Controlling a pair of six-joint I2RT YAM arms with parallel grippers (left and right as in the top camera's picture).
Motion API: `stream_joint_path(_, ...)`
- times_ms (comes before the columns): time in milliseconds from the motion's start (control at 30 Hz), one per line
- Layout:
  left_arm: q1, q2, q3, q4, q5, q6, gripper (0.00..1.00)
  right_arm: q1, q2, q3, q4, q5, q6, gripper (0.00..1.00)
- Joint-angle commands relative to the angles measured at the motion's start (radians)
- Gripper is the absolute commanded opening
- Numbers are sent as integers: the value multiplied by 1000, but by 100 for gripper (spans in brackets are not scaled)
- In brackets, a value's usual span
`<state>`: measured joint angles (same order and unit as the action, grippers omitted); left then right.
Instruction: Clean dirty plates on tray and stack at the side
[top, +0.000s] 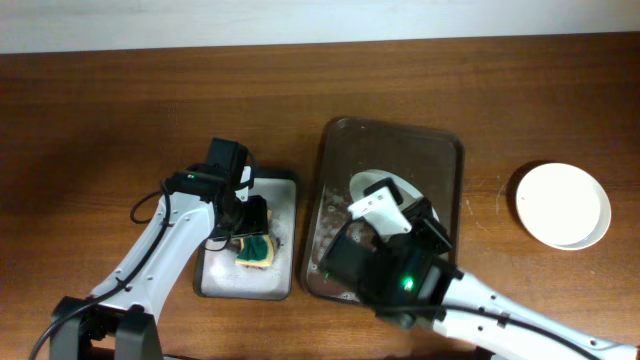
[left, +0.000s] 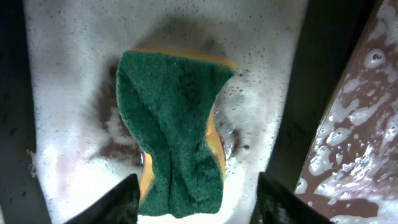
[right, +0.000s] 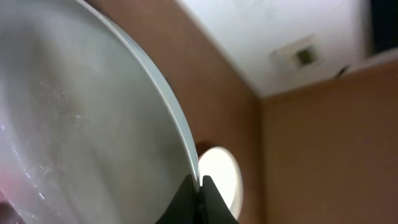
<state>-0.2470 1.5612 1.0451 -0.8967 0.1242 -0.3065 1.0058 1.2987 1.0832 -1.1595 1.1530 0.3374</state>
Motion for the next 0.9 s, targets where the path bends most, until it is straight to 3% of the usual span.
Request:
stream_joint_path(0,6,-22,-6,-2,11,6,71,84,-19,49,-5,214,23,4)
stream_joint_path(33,6,-22,-6,-2,11,6,80,99,-19,63,-5,236,23,4)
stream_joint_path(67,6,-22,-6,-1,11,6,100,107,-19,74,-5,249,23,4)
stream_joint_path(600,6,-22,-6,-2,11,6,100,82,-19,120,26,347,27,4)
stream_joint_path(633,6,-22,-6,-1,11,6,100,62,-19,120,35,293,58,4)
stream_joint_path(700,6,-22,-6,-1,11,6,100,-5,-11,116,96,4,84,4)
stream_joint_path(867,6,-22,-6,0,11,6,100,-306,5,122,129,-178,57,4)
